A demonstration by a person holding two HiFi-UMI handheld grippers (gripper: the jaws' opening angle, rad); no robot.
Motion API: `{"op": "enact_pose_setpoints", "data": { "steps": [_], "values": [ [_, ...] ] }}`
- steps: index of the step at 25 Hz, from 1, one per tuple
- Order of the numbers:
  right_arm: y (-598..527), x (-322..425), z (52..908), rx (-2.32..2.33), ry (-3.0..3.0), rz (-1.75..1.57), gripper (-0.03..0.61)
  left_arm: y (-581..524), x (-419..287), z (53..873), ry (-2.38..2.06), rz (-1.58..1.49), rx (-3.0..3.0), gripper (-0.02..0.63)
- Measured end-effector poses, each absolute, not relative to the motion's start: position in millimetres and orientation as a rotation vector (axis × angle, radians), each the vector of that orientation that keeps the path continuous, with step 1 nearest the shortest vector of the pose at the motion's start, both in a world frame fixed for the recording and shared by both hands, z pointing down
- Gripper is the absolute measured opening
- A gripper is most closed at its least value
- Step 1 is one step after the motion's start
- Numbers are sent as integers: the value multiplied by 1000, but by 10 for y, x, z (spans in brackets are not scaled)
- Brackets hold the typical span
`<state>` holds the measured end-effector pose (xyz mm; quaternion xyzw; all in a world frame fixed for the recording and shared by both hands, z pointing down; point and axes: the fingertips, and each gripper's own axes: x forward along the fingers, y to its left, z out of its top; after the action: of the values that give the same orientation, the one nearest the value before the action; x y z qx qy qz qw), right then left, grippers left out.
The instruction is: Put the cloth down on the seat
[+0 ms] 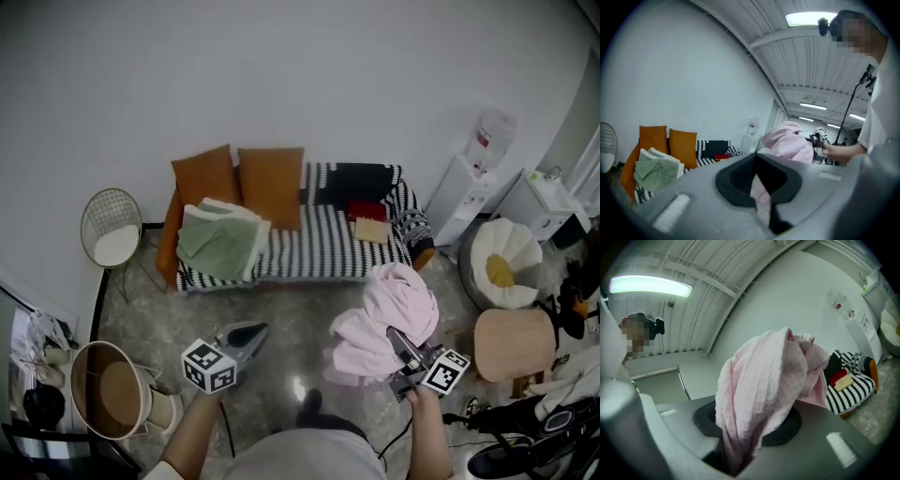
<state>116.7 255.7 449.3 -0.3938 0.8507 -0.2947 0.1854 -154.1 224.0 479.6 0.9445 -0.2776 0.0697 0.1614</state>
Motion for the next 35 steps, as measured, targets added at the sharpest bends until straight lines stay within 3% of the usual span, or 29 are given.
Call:
{"op": "enact_pose_setpoints", "data": {
  "steps": [18,35],
  "values": [
    [997,2087,4545,-1044,2467,-838,163,773,-638,4820,-886,192,2669,2],
    [355,2024,4759,-1070,2457,-869,164,161,-614,5124,-834,223,2651,2]
  ]
}}
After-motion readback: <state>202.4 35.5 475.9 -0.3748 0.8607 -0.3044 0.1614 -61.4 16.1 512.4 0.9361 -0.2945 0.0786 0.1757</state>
